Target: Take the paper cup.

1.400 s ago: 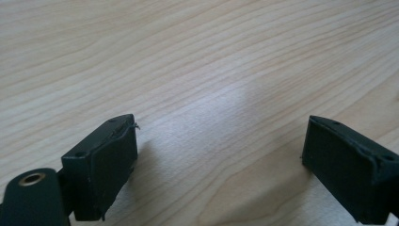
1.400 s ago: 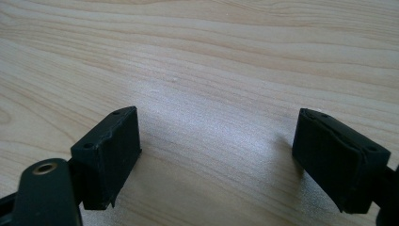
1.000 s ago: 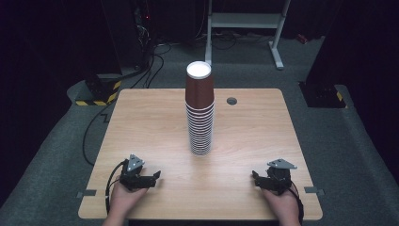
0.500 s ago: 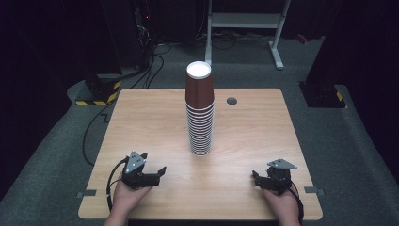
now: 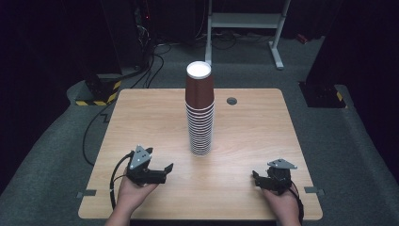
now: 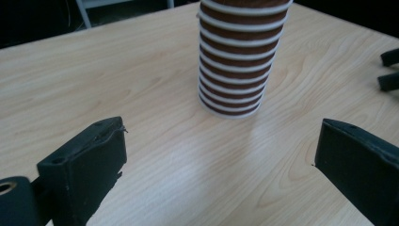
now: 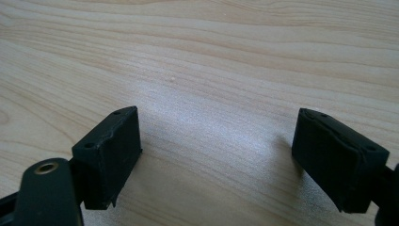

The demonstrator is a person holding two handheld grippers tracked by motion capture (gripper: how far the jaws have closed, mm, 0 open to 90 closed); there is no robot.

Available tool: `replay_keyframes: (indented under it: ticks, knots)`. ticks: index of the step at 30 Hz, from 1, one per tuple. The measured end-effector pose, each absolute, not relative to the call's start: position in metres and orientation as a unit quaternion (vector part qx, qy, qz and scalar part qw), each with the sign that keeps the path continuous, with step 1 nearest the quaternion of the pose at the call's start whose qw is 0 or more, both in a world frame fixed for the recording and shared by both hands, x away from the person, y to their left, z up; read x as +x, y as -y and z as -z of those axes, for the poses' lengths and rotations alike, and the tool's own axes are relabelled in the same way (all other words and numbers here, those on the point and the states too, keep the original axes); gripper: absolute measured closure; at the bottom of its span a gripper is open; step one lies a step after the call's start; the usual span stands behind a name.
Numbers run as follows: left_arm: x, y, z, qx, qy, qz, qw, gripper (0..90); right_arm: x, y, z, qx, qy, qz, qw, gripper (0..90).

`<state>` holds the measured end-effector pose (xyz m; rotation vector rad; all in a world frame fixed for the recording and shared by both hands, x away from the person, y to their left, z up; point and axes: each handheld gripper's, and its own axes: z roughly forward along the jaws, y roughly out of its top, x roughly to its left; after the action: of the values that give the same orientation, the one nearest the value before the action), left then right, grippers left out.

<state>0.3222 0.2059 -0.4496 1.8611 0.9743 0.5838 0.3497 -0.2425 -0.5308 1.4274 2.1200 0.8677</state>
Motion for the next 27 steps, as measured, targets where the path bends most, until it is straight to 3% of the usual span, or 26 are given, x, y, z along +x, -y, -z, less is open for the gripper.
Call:
replay_keyframes:
  ticks: [27]
  knots:
    - [0.332,-0.177,0.391,0.734,-0.367,-0.239,0.518,1.4,0.348,0.244,0.531,0.510,-0.772,-0.313,0.216,13.3]
